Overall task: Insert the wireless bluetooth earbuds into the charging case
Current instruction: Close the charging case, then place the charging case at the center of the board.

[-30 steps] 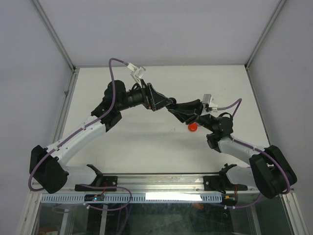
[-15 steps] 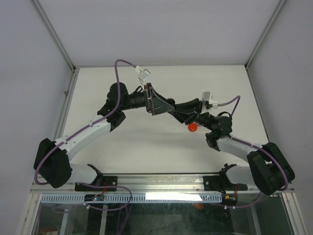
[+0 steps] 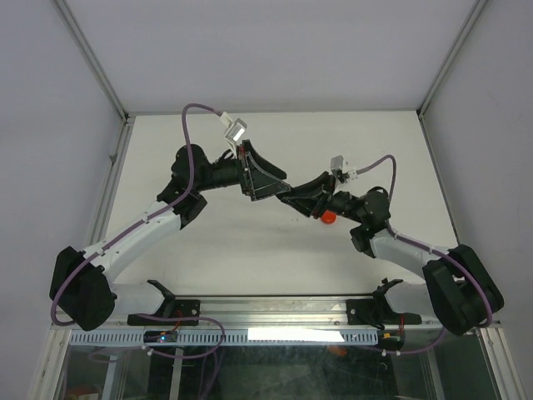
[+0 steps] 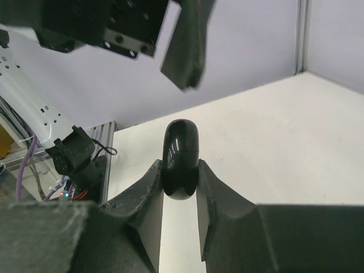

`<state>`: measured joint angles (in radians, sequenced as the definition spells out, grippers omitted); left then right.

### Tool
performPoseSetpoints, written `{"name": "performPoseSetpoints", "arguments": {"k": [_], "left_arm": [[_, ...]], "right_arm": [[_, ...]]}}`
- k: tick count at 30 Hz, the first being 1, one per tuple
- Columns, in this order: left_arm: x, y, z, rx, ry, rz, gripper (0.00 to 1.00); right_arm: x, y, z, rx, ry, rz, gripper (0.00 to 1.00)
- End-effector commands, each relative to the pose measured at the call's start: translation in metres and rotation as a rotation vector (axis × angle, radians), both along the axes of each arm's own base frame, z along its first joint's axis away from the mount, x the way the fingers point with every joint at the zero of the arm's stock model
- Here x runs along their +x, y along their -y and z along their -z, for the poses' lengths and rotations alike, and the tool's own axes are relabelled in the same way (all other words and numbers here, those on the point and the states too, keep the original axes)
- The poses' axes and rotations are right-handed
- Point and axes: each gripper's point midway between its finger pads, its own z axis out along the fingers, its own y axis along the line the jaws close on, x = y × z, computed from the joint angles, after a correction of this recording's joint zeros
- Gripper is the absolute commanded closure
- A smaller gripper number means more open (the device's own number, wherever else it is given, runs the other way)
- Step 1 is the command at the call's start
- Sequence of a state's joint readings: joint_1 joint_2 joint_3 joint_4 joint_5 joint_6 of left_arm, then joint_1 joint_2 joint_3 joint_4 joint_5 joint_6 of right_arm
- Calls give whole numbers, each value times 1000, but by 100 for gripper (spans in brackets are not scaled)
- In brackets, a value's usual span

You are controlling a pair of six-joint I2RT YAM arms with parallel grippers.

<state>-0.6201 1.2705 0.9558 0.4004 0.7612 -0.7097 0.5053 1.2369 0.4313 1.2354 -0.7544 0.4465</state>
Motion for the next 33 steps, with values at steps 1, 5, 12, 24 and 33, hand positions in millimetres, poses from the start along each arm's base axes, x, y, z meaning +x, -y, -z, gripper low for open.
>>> {"name": "performPoseSetpoints", "arguments": {"k": [1, 5, 12, 24, 33], "left_arm": [[-10, -7, -30, -77, 130, 16, 20], [3, -12, -21, -35, 109, -54, 20], [68, -71, 34, 234, -20, -522, 18], [108, -212, 101, 552, -187, -1034, 5], [110, -273, 123, 677, -140, -1263, 1]], "right_arm": [[-3, 1, 16, -56, -83, -14, 100], [7, 7, 32, -111, -178, 56, 100], [22, 44, 95, -261, -522, 270, 100], [11, 145, 194, -302, -1085, 726, 100], [25, 181, 226, -211, -1188, 942, 100]]}}
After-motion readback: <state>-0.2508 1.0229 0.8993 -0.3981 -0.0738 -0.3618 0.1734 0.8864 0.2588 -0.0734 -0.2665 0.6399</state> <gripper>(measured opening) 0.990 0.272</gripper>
